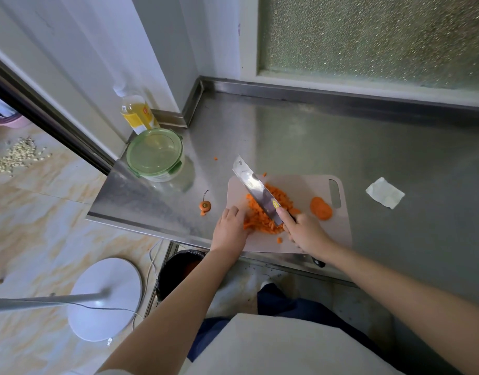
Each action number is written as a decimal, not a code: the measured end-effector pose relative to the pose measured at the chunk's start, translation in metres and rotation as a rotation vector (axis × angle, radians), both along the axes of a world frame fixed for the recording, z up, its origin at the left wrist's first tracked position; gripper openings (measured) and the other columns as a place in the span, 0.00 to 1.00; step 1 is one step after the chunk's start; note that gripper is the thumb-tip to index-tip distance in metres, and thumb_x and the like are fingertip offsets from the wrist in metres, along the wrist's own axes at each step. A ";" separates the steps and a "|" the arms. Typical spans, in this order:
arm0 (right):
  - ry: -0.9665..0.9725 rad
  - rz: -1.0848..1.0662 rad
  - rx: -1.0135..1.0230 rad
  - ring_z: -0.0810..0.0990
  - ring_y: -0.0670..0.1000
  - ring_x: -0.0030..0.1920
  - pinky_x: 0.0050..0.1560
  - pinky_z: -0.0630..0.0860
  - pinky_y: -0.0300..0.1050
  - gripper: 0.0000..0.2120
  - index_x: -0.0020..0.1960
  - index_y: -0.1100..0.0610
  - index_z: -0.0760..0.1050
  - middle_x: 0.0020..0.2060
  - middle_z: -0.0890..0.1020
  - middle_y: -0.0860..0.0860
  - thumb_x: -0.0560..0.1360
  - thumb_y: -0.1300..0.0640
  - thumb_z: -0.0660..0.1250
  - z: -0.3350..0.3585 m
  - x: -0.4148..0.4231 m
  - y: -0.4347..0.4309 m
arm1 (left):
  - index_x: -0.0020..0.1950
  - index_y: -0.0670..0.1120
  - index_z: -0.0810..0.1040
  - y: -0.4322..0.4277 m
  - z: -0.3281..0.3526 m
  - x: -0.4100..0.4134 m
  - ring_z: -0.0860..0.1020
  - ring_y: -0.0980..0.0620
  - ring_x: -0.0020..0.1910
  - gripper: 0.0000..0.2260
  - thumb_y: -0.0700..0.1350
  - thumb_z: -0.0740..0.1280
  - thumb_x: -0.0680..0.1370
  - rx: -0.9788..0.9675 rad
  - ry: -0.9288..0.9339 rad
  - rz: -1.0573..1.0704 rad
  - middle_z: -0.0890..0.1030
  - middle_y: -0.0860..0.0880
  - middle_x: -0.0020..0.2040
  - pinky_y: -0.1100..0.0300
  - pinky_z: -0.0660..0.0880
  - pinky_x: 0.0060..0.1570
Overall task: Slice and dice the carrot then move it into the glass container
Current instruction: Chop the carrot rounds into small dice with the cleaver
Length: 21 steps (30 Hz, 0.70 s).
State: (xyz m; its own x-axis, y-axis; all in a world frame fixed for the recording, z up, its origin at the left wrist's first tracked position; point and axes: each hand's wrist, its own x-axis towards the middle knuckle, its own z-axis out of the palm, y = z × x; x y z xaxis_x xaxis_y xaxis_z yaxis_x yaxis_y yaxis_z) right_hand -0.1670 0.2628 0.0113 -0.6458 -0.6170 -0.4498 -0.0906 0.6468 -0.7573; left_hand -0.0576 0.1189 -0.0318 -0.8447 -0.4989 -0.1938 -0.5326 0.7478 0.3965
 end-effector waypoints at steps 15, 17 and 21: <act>-0.033 -0.012 -0.037 0.68 0.46 0.25 0.29 0.64 0.41 0.25 0.29 0.55 0.65 0.23 0.67 0.48 0.80 0.42 0.55 0.000 0.002 0.001 | 0.65 0.51 0.71 0.000 -0.003 0.001 0.66 0.48 0.60 0.17 0.52 0.64 0.77 -0.034 -0.030 0.000 0.69 0.50 0.61 0.56 0.63 0.59; -0.021 -0.021 -0.028 0.68 0.43 0.22 0.26 0.63 0.37 0.25 0.29 0.55 0.66 0.22 0.68 0.46 0.80 0.42 0.55 0.001 0.003 0.000 | 0.64 0.51 0.71 0.002 -0.002 -0.001 0.66 0.48 0.59 0.17 0.54 0.62 0.77 -0.058 -0.038 0.011 0.69 0.50 0.59 0.56 0.63 0.57; -0.004 -0.019 -0.014 0.67 0.42 0.19 0.25 0.62 0.36 0.25 0.29 0.54 0.67 0.21 0.68 0.46 0.80 0.42 0.55 0.002 0.002 -0.001 | 0.65 0.53 0.70 0.004 -0.001 -0.003 0.65 0.48 0.60 0.16 0.54 0.60 0.78 -0.091 -0.050 -0.040 0.69 0.50 0.61 0.55 0.62 0.57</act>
State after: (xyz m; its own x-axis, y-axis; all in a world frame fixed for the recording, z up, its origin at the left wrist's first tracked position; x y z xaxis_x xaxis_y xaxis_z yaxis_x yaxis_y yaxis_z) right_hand -0.1646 0.2619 0.0135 -0.6554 -0.6112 -0.4437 -0.0756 0.6377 -0.7666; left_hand -0.0610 0.1228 -0.0333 -0.8548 -0.4823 -0.1914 -0.5188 0.8007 0.2996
